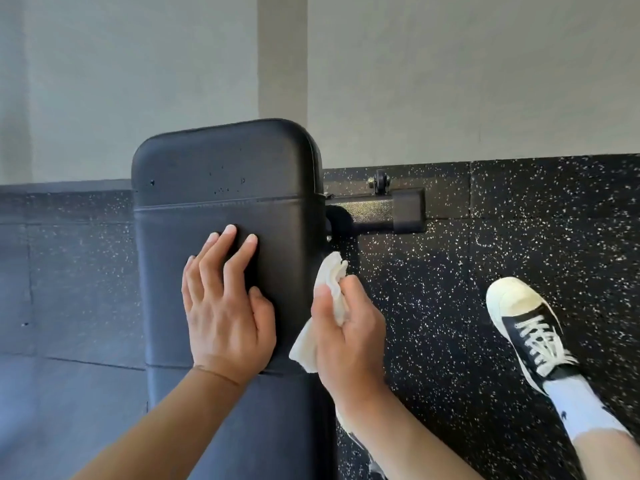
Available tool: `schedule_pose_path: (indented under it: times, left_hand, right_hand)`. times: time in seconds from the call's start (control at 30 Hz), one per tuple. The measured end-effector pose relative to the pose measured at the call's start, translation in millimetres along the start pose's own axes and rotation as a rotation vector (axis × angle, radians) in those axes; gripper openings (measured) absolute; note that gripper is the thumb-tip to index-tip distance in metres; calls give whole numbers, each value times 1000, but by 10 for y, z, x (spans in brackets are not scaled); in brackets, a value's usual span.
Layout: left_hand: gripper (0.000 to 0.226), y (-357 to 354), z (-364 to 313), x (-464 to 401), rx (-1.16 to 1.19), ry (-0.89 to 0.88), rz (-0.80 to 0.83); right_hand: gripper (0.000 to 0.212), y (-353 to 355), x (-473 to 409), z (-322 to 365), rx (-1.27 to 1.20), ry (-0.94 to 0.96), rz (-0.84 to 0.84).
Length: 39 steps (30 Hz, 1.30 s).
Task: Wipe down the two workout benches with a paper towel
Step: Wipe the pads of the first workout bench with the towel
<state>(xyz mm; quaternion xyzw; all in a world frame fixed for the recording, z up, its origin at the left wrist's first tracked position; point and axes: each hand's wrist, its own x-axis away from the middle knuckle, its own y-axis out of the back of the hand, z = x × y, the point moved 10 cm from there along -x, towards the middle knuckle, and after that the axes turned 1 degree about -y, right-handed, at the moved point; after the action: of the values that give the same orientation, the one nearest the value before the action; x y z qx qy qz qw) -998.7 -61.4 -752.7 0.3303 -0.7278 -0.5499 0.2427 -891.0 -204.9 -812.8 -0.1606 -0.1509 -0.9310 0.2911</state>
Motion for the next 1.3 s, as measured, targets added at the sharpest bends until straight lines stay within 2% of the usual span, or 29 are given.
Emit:
schedule_pose_path:
  times: [0.17,0.23,0.33,0.47,0.6,0.8,1.03,1.13,1.2,1.3]
  left_hand:
    - [62,-16,30,6,-14,-12,1]
    - [62,-20,28,0,-17,-18,0]
    - [63,-14,14,6,-20,-12,3]
    - [64,-29,20,0,-22,-8,14]
    - [62,-6,11,7,-22,-9,9]
    - [60,-9,22,-7,-18,-18,14]
    - [61,8,16,-8,-22,-8,-2]
    - [61,1,22,0,-27,-9,0]
    - [61,3,28,8,-28,-10,-3]
    - [61,-1,33,3,-26,-15,0]
  right_hand:
    - [22,-103,-742,350,-9,39,-134]
    - [16,-142,-881,394,-38,42,-121]
    - [26,-90,-582,329,4,84,-62]
    - [34,14,10,5,84,44,5]
    - [34,-13,-70,63,62,58,13]
    - [30,-95,-920,464,0,108,-180]
    - [36,33,-7,-12,112,52,88]
    - [38,34,-113,34,162,72,124]
    - [35,-33,-392,237,110,114,86]
    - [24,-123,-937,585,90,194,-58]
